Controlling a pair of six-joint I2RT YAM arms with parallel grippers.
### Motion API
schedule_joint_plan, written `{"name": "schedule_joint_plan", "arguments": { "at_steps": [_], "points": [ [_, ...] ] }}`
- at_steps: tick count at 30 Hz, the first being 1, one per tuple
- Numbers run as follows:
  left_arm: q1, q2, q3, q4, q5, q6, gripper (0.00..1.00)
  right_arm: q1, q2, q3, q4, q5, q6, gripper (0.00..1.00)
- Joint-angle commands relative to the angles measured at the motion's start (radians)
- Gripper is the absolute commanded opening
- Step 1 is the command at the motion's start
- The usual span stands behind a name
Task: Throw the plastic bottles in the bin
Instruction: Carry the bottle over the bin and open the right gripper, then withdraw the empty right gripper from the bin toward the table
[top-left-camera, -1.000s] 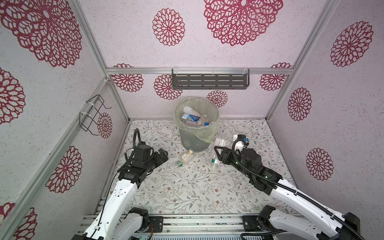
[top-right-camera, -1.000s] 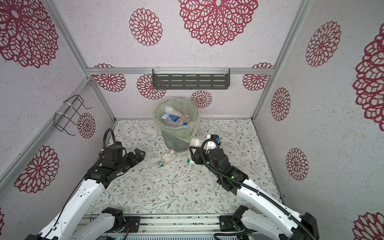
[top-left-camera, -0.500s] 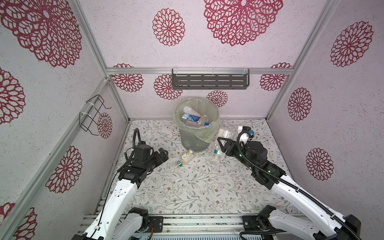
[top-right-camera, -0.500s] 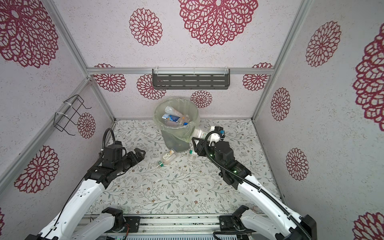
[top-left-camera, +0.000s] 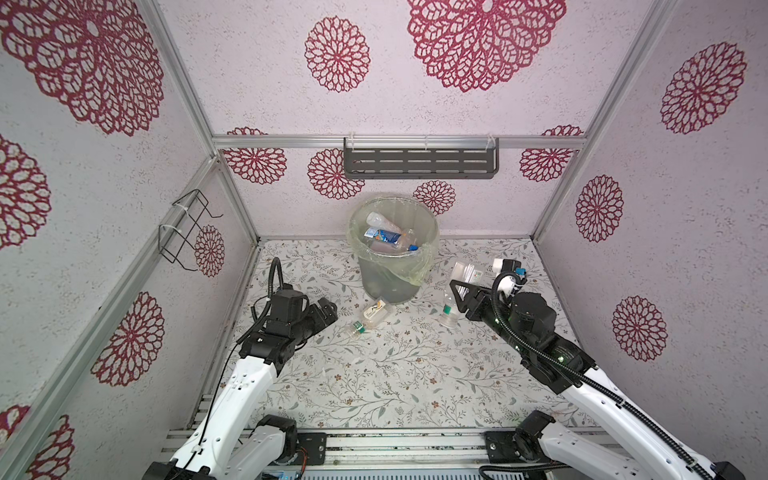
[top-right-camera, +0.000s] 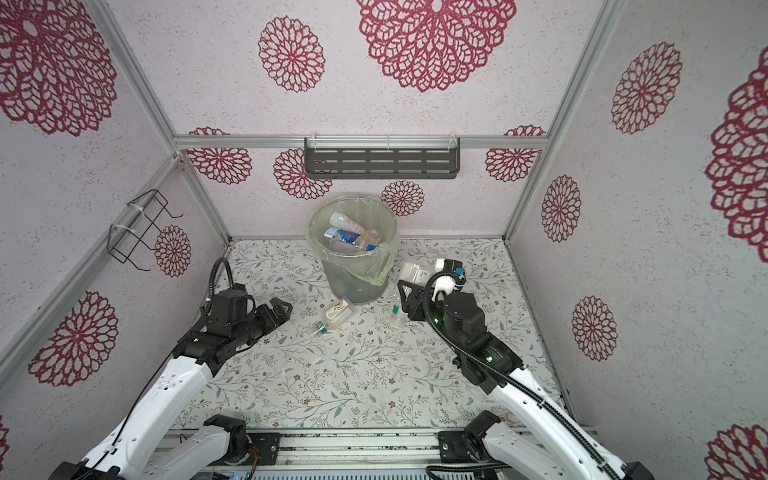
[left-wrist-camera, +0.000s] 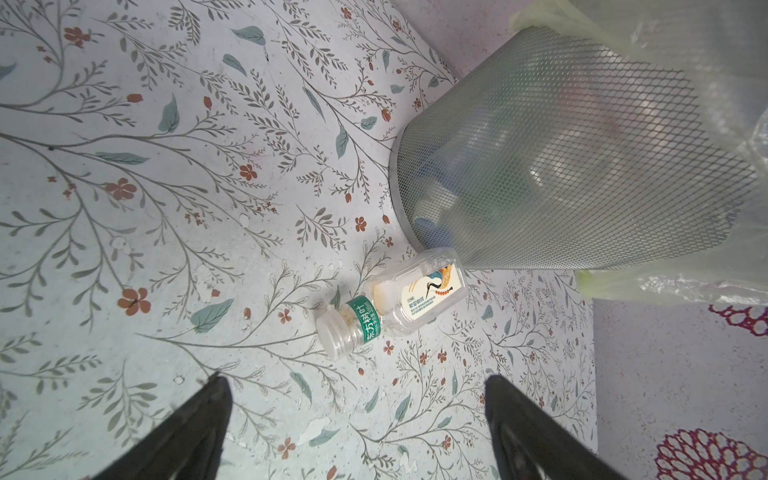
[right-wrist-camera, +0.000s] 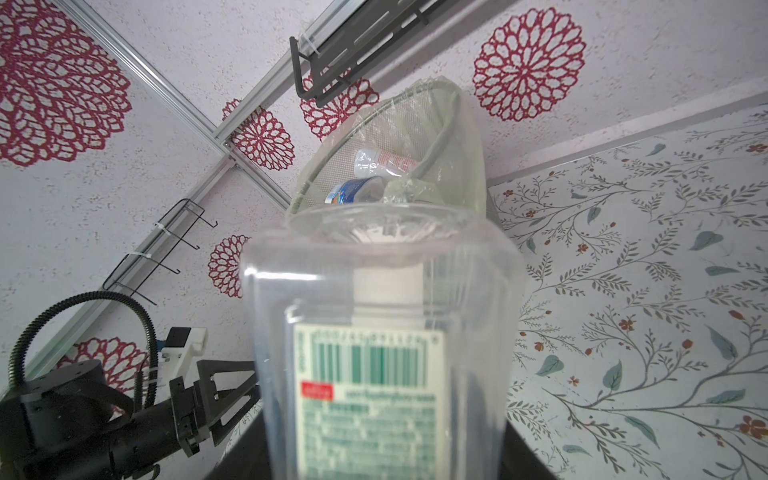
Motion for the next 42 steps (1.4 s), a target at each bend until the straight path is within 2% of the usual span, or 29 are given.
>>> {"name": "schedule_joint_plan", "arguments": {
  "at_steps": [1, 4, 7, 9, 10, 11, 13, 14, 16, 21, 31, 42],
  "points": [
    [0.008, 0.002, -0.010, 0.033, 0.002, -0.003, 0.97, -0.010, 0.103, 0.159, 0.026, 0.030, -0.082, 0.50],
    [0.008, -0.001, -0.009, 0.034, 0.011, -0.005, 0.97, -0.033, 0.276, 0.346, 0.022, 0.032, -0.137, 0.50],
    [0.008, 0.000, -0.006, 0.031, 0.013, -0.009, 0.97, -0.077, 0.508, 0.604, -0.016, 0.002, -0.178, 0.52],
    [0.008, -0.002, -0.004, 0.031, 0.013, -0.014, 0.97, -0.096, 0.675, 0.809, -0.102, -0.008, -0.200, 0.75],
    [0.008, -0.002, -0.001, 0.034, 0.014, -0.017, 0.97, -0.104, 0.767, 0.946, -0.176, -0.010, -0.208, 0.93],
    [0.008, -0.002, 0.002, 0.036, 0.016, -0.018, 0.97, -0.111, 0.851, 1.085, -0.269, -0.005, -0.202, 0.99],
    [0.009, -0.002, 0.011, 0.031, 0.014, -0.018, 0.97, -0.114, 0.950, 1.270, -0.381, -0.018, -0.198, 0.99],
    [0.009, -0.003, 0.018, 0.026, 0.014, -0.014, 0.97, -0.112, 0.957, 1.300, -0.394, -0.023, -0.192, 0.99],
    [0.009, -0.002, 0.026, 0.016, 0.011, -0.002, 0.97, -0.104, 0.906, 1.251, -0.362, -0.020, -0.190, 0.99],
    [0.009, 0.010, 0.033, 0.008, 0.005, 0.027, 0.97, -0.098, 0.675, 0.961, -0.251, 0.017, -0.193, 0.99],
    [0.009, 0.080, 0.034, 0.045, 0.023, 0.037, 0.97, -0.098, 0.264, 0.425, -0.159, 0.067, -0.186, 0.99],
    [0.009, 0.126, 0.039, 0.083, 0.059, 0.049, 0.97, -0.099, 0.031, 0.098, -0.112, 0.093, -0.153, 0.99]
  ]
}}
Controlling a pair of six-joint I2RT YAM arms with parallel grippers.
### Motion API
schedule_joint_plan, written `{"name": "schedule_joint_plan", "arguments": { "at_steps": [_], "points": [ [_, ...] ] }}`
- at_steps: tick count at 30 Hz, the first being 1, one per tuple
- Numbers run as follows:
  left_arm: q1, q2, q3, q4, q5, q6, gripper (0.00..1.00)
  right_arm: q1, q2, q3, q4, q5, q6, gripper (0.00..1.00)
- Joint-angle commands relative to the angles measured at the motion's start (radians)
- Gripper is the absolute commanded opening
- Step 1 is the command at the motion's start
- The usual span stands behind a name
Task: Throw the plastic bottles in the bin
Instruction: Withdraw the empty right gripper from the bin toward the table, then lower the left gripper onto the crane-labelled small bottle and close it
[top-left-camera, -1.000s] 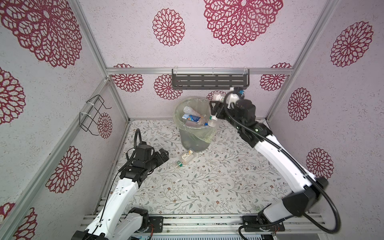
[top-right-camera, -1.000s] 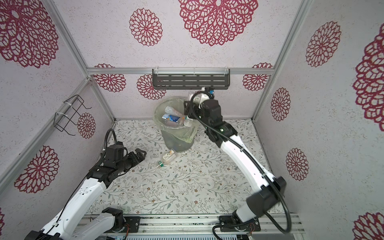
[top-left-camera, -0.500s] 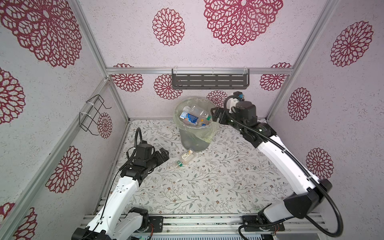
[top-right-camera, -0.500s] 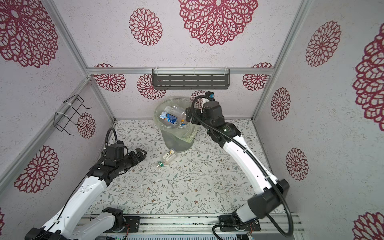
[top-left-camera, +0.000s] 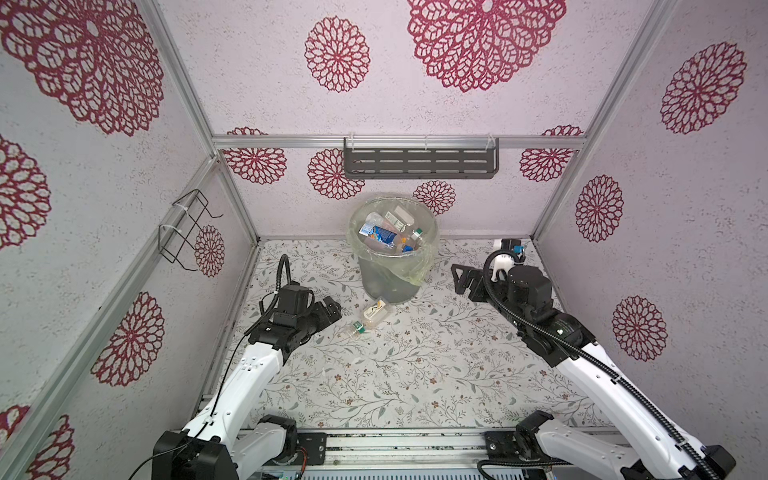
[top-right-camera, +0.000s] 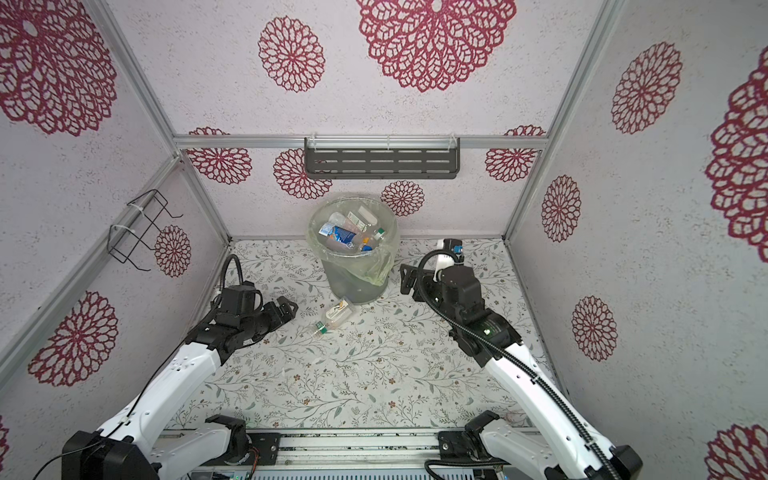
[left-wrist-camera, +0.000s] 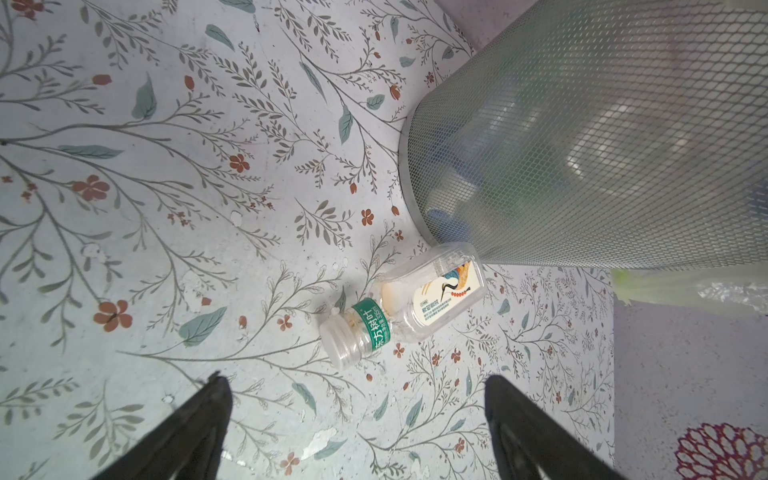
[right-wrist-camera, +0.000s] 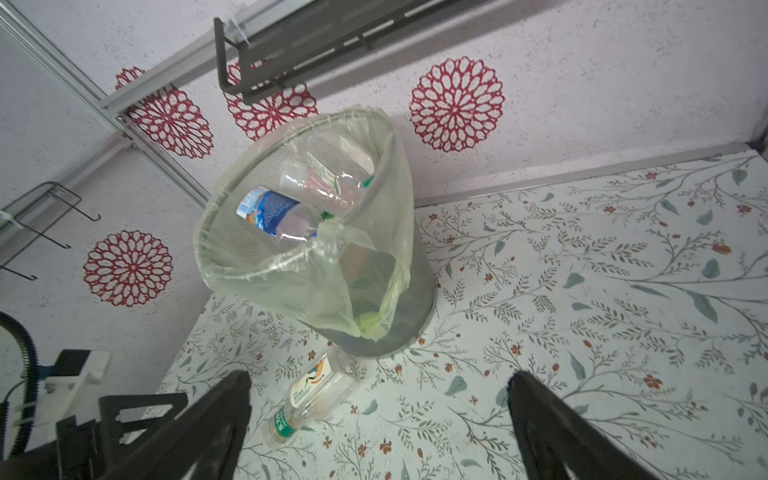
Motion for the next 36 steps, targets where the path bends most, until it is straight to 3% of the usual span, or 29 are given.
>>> {"name": "schedule_joint_plan", "arguments": {
  "at_steps": [1, 21, 36],
  "points": [
    [0.008, 0.004, 0.026, 0.039, 0.019, 0.018, 0.97, -0.002, -0.068, -0.036, 0.054, 0.035, 0.026, 0.99],
    [-0.026, 0.098, 0.030, 0.125, 0.097, 0.021, 0.97, -0.002, -0.192, -0.246, 0.048, 0.033, 0.184, 0.99],
    [-0.142, 0.178, 0.065, 0.185, -0.016, 0.113, 0.97, -0.002, -0.206, -0.310, 0.066, 0.006, 0.229, 0.99]
  ]
}}
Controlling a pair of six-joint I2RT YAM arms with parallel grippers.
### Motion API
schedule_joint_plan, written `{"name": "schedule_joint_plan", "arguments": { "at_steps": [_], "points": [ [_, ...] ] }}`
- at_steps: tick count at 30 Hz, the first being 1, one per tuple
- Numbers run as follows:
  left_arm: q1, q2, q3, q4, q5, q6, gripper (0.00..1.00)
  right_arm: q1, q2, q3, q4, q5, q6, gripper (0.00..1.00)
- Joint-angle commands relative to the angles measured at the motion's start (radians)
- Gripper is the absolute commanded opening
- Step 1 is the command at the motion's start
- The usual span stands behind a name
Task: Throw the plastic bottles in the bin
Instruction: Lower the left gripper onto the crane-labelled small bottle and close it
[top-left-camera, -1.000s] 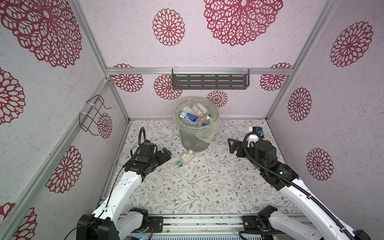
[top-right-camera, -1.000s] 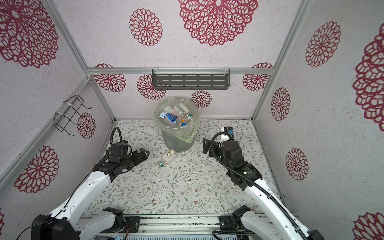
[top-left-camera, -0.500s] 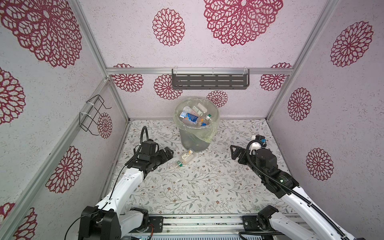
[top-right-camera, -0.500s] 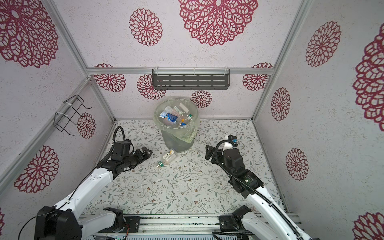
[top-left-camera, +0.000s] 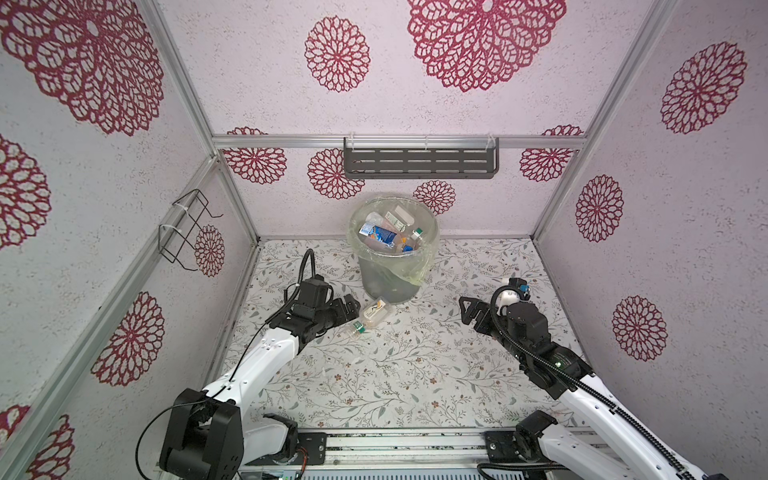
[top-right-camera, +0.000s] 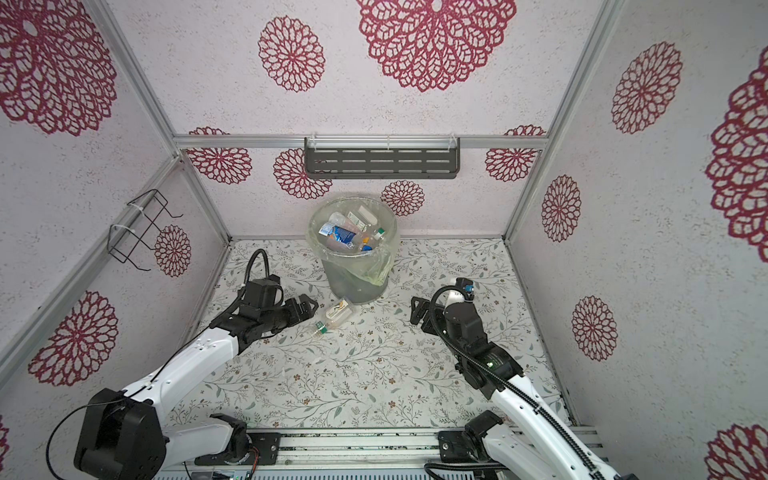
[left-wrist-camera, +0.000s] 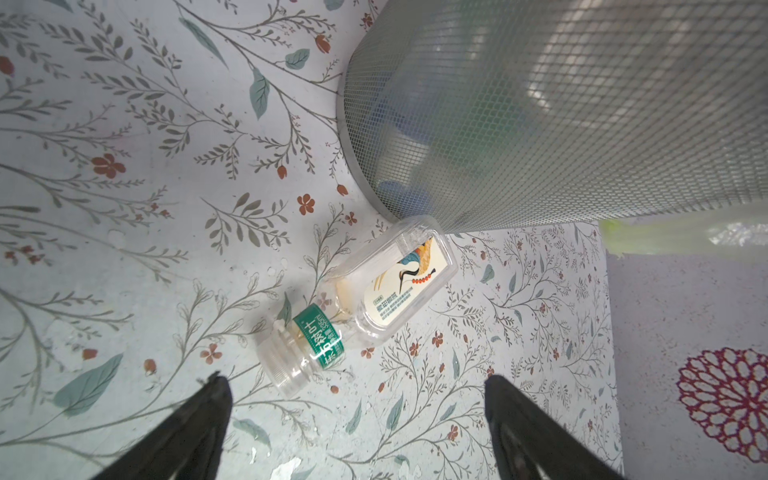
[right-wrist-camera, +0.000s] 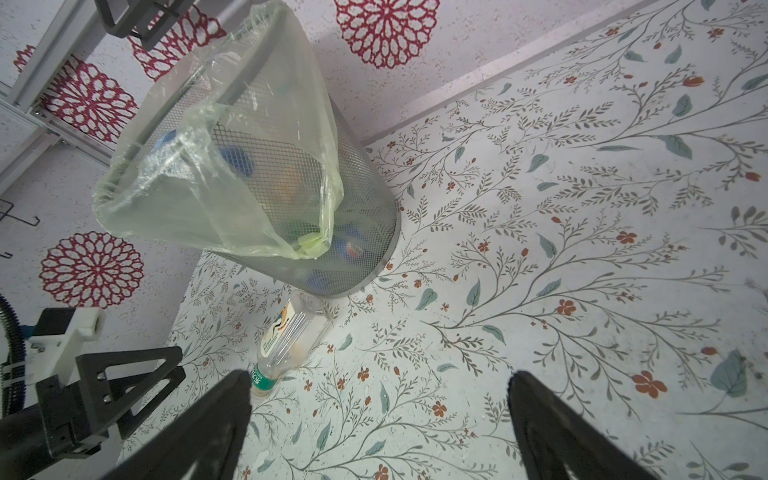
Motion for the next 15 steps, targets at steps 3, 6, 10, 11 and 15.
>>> {"name": "schedule_joint_plan", "arguments": {
  "at_steps": [3, 6, 10, 11, 15],
  "points": [
    [-0.030, 0.057, 0.049, 0.044, -0.052, 0.072, 0.97, -0.002, -0.017, -0.011, 0.043, -0.008, 0.026, 0.99],
    [-0.052, 0.099, 0.068, 0.045, -0.072, 0.104, 0.97, -0.001, -0.017, -0.012, 0.044, -0.017, 0.031, 0.99],
    [-0.070, 0.145, 0.086, 0.066, -0.072, 0.128, 0.97, -0.002, -0.019, -0.020, 0.044, -0.024, 0.035, 0.99],
    [-0.073, 0.155, 0.090, 0.072, -0.072, 0.133, 0.97, -0.001, -0.020, -0.022, 0.043, -0.025, 0.036, 0.99],
    [-0.089, 0.204, 0.114, 0.086, -0.070, 0.152, 0.97, -0.002, -0.023, -0.033, 0.044, -0.036, 0.045, 0.99]
  ]
}}
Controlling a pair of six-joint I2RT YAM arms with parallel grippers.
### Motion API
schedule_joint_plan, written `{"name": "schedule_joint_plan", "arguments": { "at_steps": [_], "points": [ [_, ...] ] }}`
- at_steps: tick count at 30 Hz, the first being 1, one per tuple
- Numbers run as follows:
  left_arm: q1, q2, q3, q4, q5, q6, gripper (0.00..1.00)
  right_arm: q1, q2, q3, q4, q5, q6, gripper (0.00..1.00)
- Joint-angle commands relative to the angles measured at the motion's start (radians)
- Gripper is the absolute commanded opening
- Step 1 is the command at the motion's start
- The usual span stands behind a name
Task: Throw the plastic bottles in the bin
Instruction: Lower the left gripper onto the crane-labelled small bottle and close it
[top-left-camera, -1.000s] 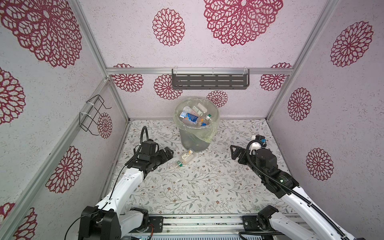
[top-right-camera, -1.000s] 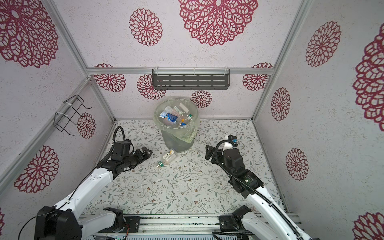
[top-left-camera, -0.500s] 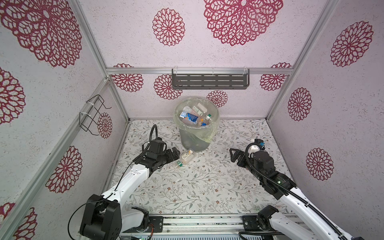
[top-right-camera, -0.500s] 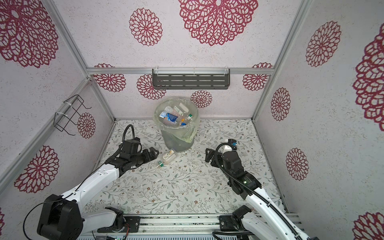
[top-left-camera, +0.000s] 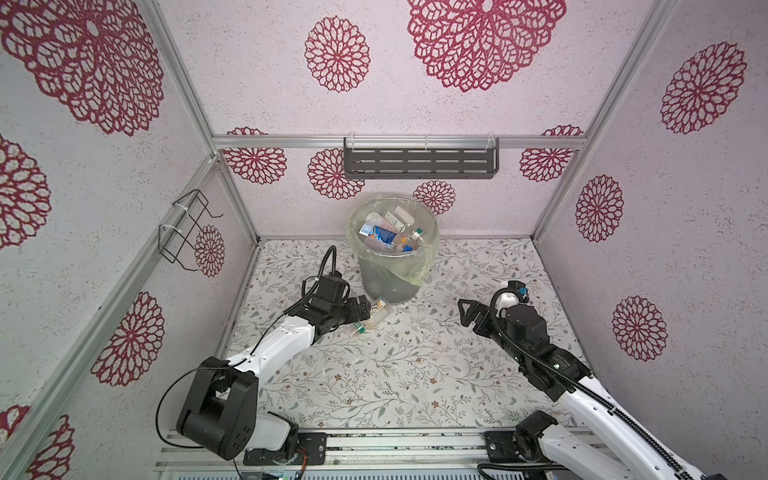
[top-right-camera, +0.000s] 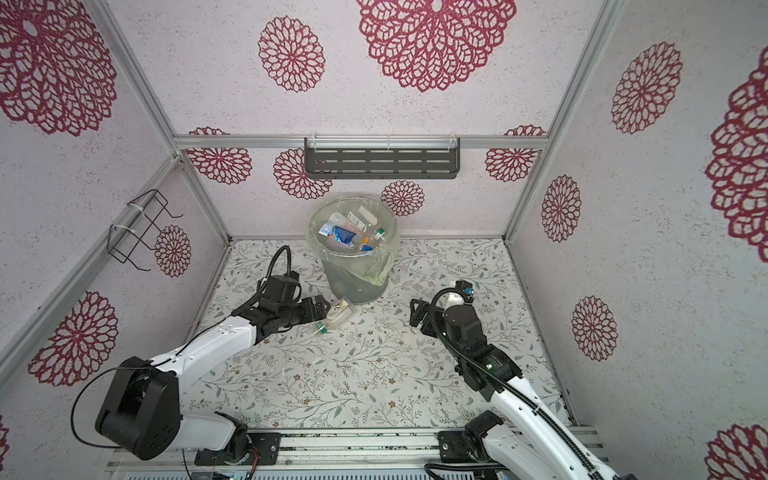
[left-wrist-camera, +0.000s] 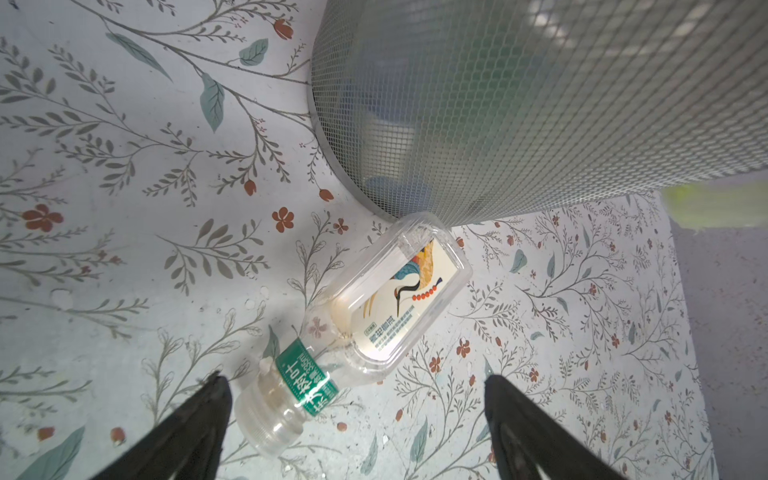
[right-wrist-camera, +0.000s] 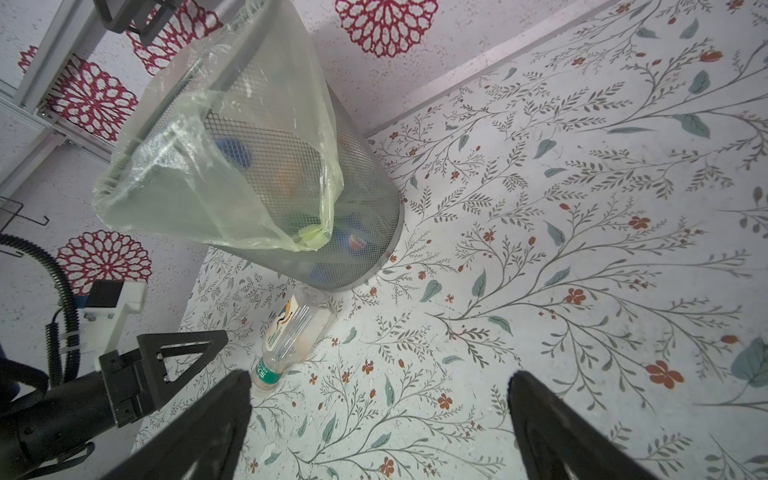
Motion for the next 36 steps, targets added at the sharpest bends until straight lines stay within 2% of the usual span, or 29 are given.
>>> {"name": "schedule_joint_plan", "arguments": {
  "at_steps": [1, 11, 36],
  "points": [
    [-0.015, 0.038, 0.043, 0.046, -0.007, 0.048, 0.97, -0.002, -0.017, -0.001, 0.027, -0.018, 0.020, 0.99],
    [-0.048, 0.145, 0.101, 0.060, 0.009, 0.094, 0.97, -0.002, -0.019, -0.008, 0.026, -0.021, 0.026, 0.99],
    [-0.097, 0.295, 0.155, 0.062, 0.033, 0.158, 1.00, -0.002, -0.010, -0.006, 0.030, -0.023, 0.033, 0.99]
  ]
}}
